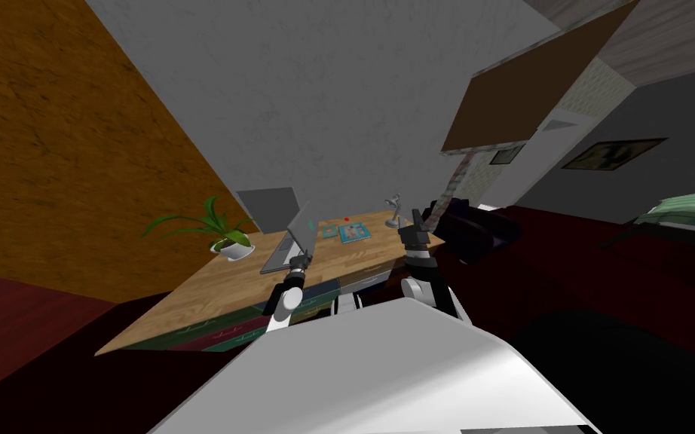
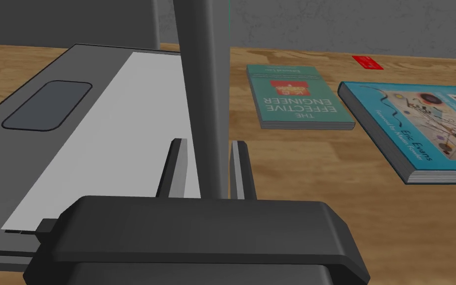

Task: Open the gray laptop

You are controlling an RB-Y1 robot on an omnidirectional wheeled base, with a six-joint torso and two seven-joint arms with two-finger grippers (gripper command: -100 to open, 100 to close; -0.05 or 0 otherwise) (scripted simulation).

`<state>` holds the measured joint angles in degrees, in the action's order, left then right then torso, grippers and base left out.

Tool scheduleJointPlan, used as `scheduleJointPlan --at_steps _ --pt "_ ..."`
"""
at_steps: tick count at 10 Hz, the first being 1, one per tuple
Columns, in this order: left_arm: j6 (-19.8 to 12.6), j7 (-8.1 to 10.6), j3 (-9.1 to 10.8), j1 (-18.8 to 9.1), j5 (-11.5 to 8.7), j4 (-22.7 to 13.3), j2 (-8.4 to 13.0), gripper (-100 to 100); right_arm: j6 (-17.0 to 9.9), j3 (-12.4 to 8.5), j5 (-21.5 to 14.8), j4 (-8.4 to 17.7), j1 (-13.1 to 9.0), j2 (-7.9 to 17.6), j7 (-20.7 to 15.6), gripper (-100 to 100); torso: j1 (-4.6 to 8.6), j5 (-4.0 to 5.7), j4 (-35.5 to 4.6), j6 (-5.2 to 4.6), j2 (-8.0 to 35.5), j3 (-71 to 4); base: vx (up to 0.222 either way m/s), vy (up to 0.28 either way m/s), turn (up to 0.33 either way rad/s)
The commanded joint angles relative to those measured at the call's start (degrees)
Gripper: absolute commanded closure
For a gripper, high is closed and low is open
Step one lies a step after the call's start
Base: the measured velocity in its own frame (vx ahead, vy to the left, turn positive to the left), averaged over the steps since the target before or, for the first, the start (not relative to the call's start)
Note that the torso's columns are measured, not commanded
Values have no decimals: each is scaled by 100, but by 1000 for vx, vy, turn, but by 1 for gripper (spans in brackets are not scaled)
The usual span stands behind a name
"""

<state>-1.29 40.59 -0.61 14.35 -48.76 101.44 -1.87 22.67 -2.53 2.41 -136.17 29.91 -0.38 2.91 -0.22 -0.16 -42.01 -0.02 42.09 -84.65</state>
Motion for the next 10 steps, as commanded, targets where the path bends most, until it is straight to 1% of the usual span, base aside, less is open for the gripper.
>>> scheduleJointPlan --at_steps 1,3,4,5,6,7,8,9,10 --pt "459 244 -218 -121 -347 -409 11 100 0 0 0 0 0 0 0 0 10 -3 5 -14 -8 -4 -39 124 -115" --pt "831 441 -404 -226 -639 -743 43 100 0 0 0 0 -1 1 0 0 -19 -10 20 3 -36 -20 -50 148 -143" --pt "844 441 -404 -226 -639 -751 43 100 0 -1 0 0 0 1 0 0 -20 -13 30 15 -39 -23 -26 83 -61" --pt "1037 539 -496 -278 -786 -917 58 100 0 0 0 0 0 0 0 0 -17 -11 36 33 -45 -25 -19 62 -43" --pt "1230 638 -589 -331 -932 -1080 74 100 0 0 0 0 0 0 0 0 -24 -14 41 27 -49 -28 -30 63 -101" --pt "1230 638 -589 -331 -932 -1083 74 100 0 0 0 0 0 0 0 0 -26 -19 43 12 -52 -29 -21 42 -66" --pt "1423 736 -682 -384 -1079 -1248 90 100 0 0 0 0 1 0 0 0 -17 -17 44 17 -49 -28 -29 93 -56" --pt "1423 736 -682 -384 -1079 -1248 90 100 0 0 0 0 1 0 0 0 -33 -19 42 20 -34 -20 -24 87 -34" --pt "1615 835 -774 -436 -1225 -1403 106 100 0 0 0 0 1 0 0 0 -34 -20 42 29 -30 -16 -25 54 -86"
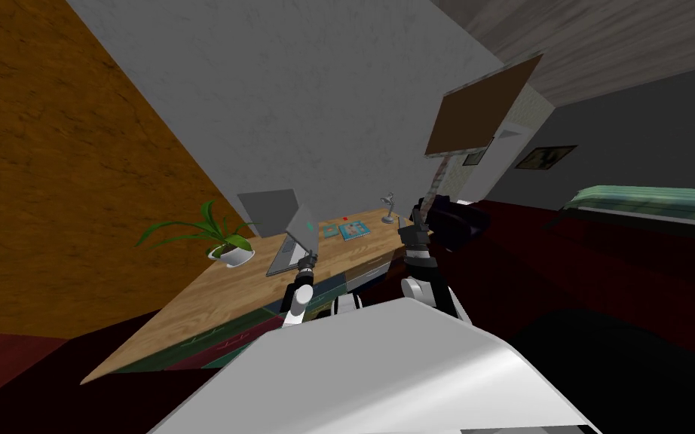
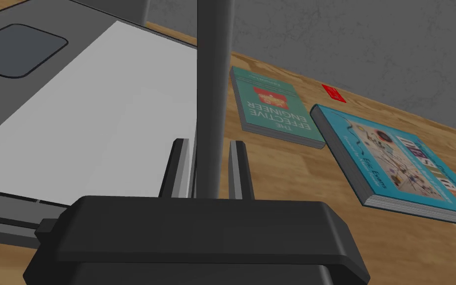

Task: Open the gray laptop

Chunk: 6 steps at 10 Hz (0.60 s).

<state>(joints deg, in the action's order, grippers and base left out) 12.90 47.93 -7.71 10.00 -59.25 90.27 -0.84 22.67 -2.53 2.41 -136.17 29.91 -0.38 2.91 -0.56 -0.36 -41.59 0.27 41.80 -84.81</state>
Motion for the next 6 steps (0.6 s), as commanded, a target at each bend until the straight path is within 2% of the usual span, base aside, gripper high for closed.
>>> scheduleJointPlan --at_steps 1,2,4,5,6 --pt "196 100 -64 -2 -176 -297 3 100 0 0 0 0 0 0 0 0 14 2 2 -11 -3 -2 -21 48 -63" --pt "389 199 -157 -54 -322 -463 18 100 0 0 0 0 0 0 0 0 27 7 1 -15 -5 -4 -29 78 -59" --pt "390 218 -177 -127 -292 -348 52 100 0 0 0 0 0 0 0 0 16 6 5 -4 -2 -3 -18 47 -12" --pt "635 536 -291 -103 -374 -462 250 100 0 0 0 0 1 0 0 0 39 20 -22 -15 3 -2 -17 12 -113" --pt "635 648 -291 -103 -374 -462 250 100 0 1 0 0 0 -1 0 0 47 25 -33 -32 0 -1 -13 15 -53"
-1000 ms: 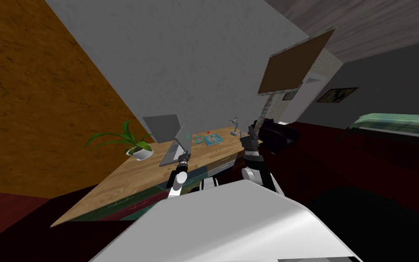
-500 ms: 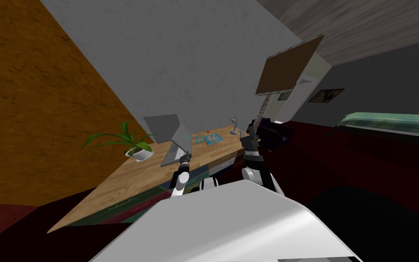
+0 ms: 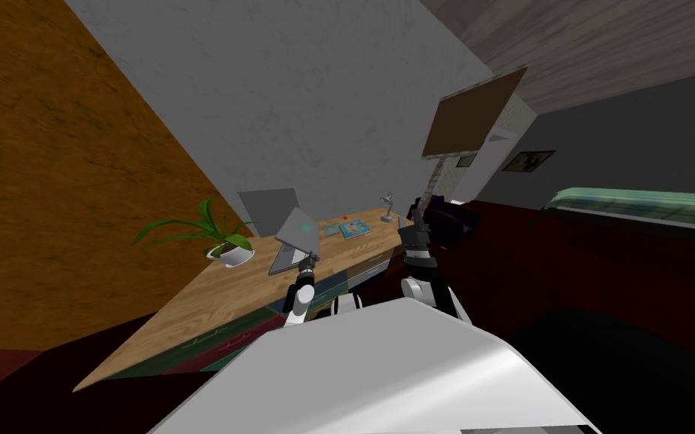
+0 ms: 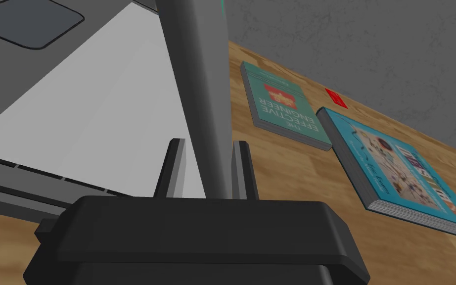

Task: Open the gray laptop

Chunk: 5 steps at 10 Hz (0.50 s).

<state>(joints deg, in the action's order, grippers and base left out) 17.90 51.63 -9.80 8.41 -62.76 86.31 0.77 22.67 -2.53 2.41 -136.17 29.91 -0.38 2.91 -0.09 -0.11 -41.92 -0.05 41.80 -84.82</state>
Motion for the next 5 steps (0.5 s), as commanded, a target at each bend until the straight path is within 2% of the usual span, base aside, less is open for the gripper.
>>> scheduleJointPlan --at_steps 1,2,3,4,5 --pt "350 438 -182 92 -101 -182 282 100 0 0 0 0 1 0 0 0 10 1 -4 -1 9 3 -8 15 -45" --pt "350 623 -182 92 -101 -182 282 100 0 0 0 0 0 0 0 0 5 -3 6 4 16 8 -17 22 -62" --pt "350 677 -182 92 -101 -182 282 100 0 0 0 0 1 0 0 0 0 -5 5 9 29 14 -2 4 -10" --pt "564 877 -283 127 -179 -297 476 100 0 0 0 0 1 0 0 0 13 -1 -3 3 36 17 -10 15 -43" --pt "564 993 -283 127 -179 -297 476 100 0 0 0 0 0 0 0 0 10 -3 3 9 46 23 -17 21 -61"
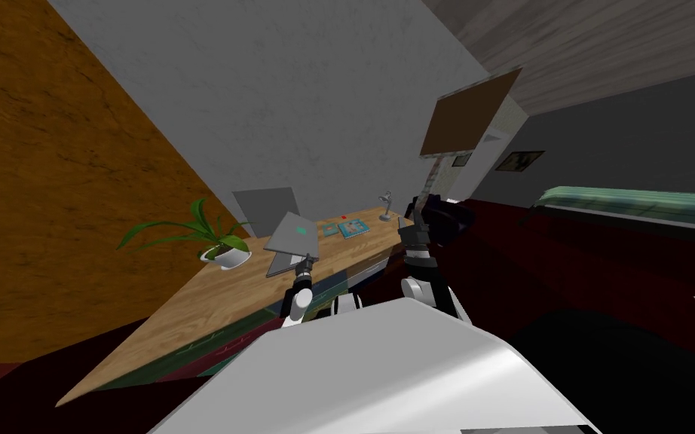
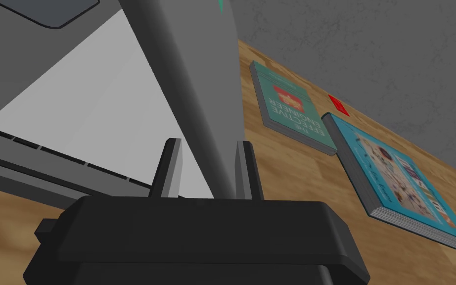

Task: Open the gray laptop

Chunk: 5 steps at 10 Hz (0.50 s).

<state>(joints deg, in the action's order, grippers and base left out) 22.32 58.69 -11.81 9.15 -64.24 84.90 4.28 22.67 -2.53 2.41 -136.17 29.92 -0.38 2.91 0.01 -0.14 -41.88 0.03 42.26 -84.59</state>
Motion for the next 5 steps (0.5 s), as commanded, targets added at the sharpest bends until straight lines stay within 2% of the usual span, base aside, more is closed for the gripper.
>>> scheduleJointPlan --at_steps 1,2,3,5 --pt "337 499 -183 87 -110 -272 319 100 0 0 0 0 0 0 0 0 -7 -4 3 -2 -7 -2 -14 17 -57" --pt "337 681 -183 87 -110 -272 319 100 0 0 0 0 0 0 0 0 -15 -3 7 14 -6 -4 -16 18 -66" --pt "337 769 -183 87 -110 -272 319 100 0 0 0 0 0 0 0 0 -18 -3 4 15 0 -2 0 0 0" --pt "337 769 -183 87 -110 -272 319 100 0 0 0 0 0 0 0 0 -3 7 -11 7 5 2 -1 0 -6"
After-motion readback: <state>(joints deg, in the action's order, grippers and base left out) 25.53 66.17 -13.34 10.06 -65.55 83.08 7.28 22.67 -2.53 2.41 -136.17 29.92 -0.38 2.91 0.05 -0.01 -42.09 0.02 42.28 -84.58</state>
